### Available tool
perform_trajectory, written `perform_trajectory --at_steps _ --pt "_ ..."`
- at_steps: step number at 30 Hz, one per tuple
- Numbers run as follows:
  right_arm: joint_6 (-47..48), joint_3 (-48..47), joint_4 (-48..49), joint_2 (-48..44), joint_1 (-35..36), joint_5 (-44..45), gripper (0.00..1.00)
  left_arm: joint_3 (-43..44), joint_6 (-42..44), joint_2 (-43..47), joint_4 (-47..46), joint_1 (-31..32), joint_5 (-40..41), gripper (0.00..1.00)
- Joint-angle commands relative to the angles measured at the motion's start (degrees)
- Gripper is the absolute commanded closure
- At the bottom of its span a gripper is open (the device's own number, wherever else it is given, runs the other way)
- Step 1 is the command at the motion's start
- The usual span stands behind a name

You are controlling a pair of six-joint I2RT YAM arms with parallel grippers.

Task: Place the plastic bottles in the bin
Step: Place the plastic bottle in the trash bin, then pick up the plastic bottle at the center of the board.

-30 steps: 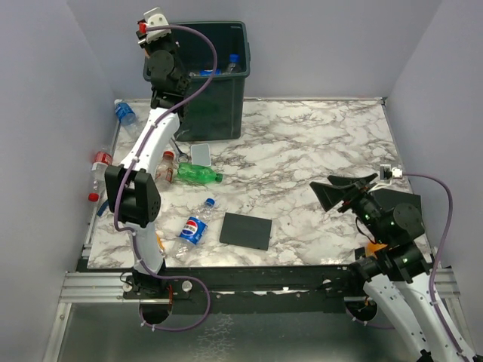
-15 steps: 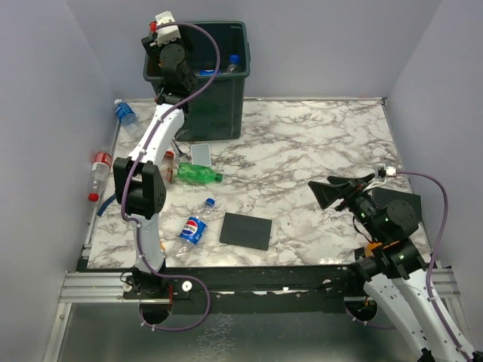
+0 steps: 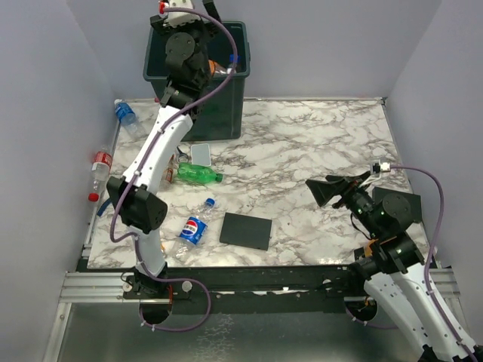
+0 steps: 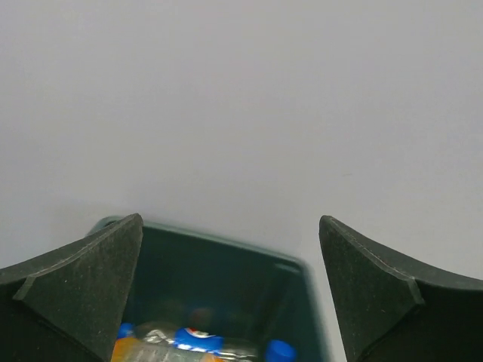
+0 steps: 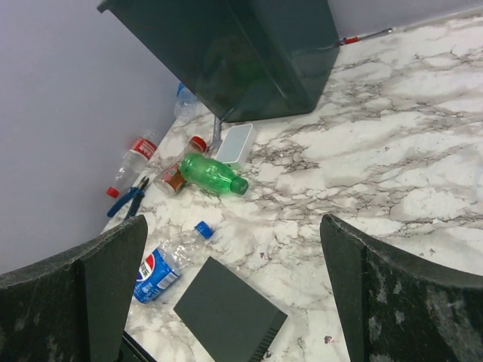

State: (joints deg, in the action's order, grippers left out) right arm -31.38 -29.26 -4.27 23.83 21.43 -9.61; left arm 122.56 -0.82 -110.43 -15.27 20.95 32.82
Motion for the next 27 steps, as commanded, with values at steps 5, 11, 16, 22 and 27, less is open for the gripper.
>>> perform_trajectory --at_steps 5,11,16,22,27 --pt "0.23 -2.9 -1.33 -0.47 0.45 0.51 0.0 -8.72 8.28 12.57 0.36 7.09 -1.91 0.01" --pt "0.95 -4.46 -3.29 2.46 0.45 -0.3 0.0 -23.24 -2.08 23.53 2.2 7.05 -7.83 0.01" --pt "3.44 -12.61 -13.78 10.1 0.42 9.6 0.0 -41.35 -16.46 35.37 3.98 7.18 -16.4 0.01" --pt "-1.15 -22.38 -31.55 24.01 0.36 27.67 0.0 -61.57 -27.83 44.04 8.58 7.55 -26.98 0.01" --pt "-10.51 -23.12 -38.58 28.84 -0.88 29.77 0.0 -71.54 -31.89 46.25 10.83 9.2 -35.27 0.01"
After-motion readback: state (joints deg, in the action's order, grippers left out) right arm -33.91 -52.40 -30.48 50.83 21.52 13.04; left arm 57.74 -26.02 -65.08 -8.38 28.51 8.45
